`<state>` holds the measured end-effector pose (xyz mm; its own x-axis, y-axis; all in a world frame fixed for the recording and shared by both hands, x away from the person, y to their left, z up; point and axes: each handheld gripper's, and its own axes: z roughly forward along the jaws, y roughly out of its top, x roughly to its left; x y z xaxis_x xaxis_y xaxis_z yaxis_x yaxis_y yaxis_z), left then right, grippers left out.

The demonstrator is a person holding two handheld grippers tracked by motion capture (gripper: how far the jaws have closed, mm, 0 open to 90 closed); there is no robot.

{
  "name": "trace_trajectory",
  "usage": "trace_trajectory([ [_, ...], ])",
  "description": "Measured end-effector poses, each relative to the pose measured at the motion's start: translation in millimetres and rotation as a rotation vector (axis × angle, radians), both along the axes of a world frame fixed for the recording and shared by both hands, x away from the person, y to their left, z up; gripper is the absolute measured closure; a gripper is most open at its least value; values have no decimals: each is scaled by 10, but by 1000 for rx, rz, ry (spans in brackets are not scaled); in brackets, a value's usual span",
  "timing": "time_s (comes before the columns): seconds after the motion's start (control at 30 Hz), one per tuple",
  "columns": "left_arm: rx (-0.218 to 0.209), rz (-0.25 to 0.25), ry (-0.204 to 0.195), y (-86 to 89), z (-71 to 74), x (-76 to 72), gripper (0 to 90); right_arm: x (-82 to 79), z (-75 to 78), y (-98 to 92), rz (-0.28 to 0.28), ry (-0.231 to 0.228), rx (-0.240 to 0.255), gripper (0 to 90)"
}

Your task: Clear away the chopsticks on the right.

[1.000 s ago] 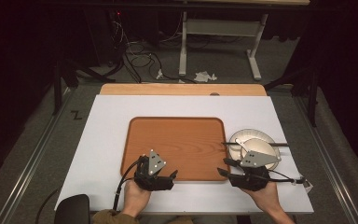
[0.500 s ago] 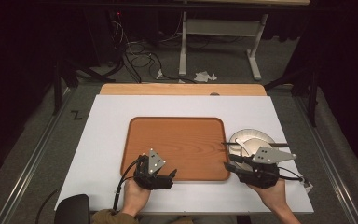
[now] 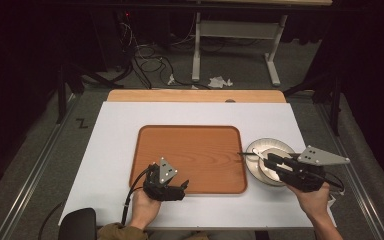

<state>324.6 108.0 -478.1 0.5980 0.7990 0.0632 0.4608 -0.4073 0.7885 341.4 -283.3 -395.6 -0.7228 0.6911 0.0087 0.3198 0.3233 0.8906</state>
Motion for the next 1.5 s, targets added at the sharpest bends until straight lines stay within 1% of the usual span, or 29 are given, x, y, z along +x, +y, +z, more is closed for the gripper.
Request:
trace_trajectory([
  [0.07, 4, 9, 5, 4, -8, 21, 164, 22, 33, -98, -38, -12, -13, 749],
  [0.1, 4, 9, 5, 4, -8, 21, 164, 22, 33, -98, -38, -12, -13, 749],
  [0.13, 6, 6, 1, -4, -7, 7, 164, 44, 38, -170, -69, -19, -39, 759],
  [0.17, 5, 1, -3, -7, -1, -3, 164, 64, 41, -217, -78, -26, -50, 764],
  [0.23, 7, -3, -5, -9, 5, -12, 164, 105, 38, -325, -103, -8, -36, 774],
  [0.27, 10, -6, -6, -10, 8, -16, 164, 105, 38, -325, -103, -8, -36, 774],
  [0.37, -4, 0, 3, -2, 3, 7, 164, 171, 31, -499, -145, 15, -26, 781],
  [0.4, 2, 1, 5, -6, -2, 11, 164, 234, -8, -584, -183, 29, -60, 783],
  [0.43, 5, 0, 6, -7, -3, 11, 164, 234, -8, -584, -183, 29, -60, 783],
  [0.5, 8, -6, 2, -13, -2, 9, 164, 304, -59, -643, -208, 53, -68, 783],
  [0.53, 13, -1, 0, -7, 2, 9, 164, 385, -122, -695, -243, 72, -102, 786],
  [0.57, 13, -1, 0, -7, 2, 9, 164, 385, -122, -695, -243, 72, -102, 786],
  [0.63, 5, 6, -4, 2, 6, 9, 164, 464, -206, -744, -267, 97, -120, 786],
  [0.67, 4, 11, -4, 2, 6, 11, 164, 518, -276, -763, -285, 119, -166, 784],
  [0.73, 7, 11, -5, -2, 2, 9, 164, 536, -299, -769, -293, 129, -171, 783],
  [0.77, 7, 9, -6, -5, 2, 6, 164, 602, -353, -780, -311, 146, -190, 781],
  [0.83, 9, 6, -8, -5, 7, 1, 164, 658, -383, -786, -317, 158, -209, 779],
  [0.87, 8, 5, -8, -3, 7, -1, 164, 688, -397, -786, -323, 168, -230, 778],
  [0.9, 10, 6, -9, -2, 6, -2, 164, 688, -397, -786, -323, 168, -230, 778],
  [0.93, 9, 9, -8, 3, 9, 0, 164, 738, -414, -794, -331, 180, -256, 774],
  [1.03, 10, 13, -6, 0, 2, 0, 164, 780, -437, -800, -334, 195, -274, 772],
  [1.07, 11, 11, -9, -4, -1, -11, 164, 823, -487, -830, -336, 227, -275, 773],
  [1.13, 7, 10, -17, -1, 12, -31, 164, 850, -543, -863, -361, 233, -295, 775],
  [1.17, 7, 10, -17, -1, 12, -31, 164, 850, -543, -863, -361, 233, -295, 775],
  [1.2, 3, 14, -21, 11, 19, -45, 164, 881, -577, -890, -358, 247, -285, 774],
  [1.27, 0, 16, -16, 17, 15, -44, 164, 892, -586, -892, -360, 250, -288, 773],
  [1.37, 6, 18, -10, 18, 1, -39, 164, 907, -588, -880, -354, 244, -291, 765],
  [1.43, 20, 14, -3, 12, -14, -46, 164, 929, -581, -889, -357, 247, -297, 761],
  [1.5, 27, 14, -6, 9, -18, -51, 164, 935, -586, -893, -360, 251, -295, 759],
])
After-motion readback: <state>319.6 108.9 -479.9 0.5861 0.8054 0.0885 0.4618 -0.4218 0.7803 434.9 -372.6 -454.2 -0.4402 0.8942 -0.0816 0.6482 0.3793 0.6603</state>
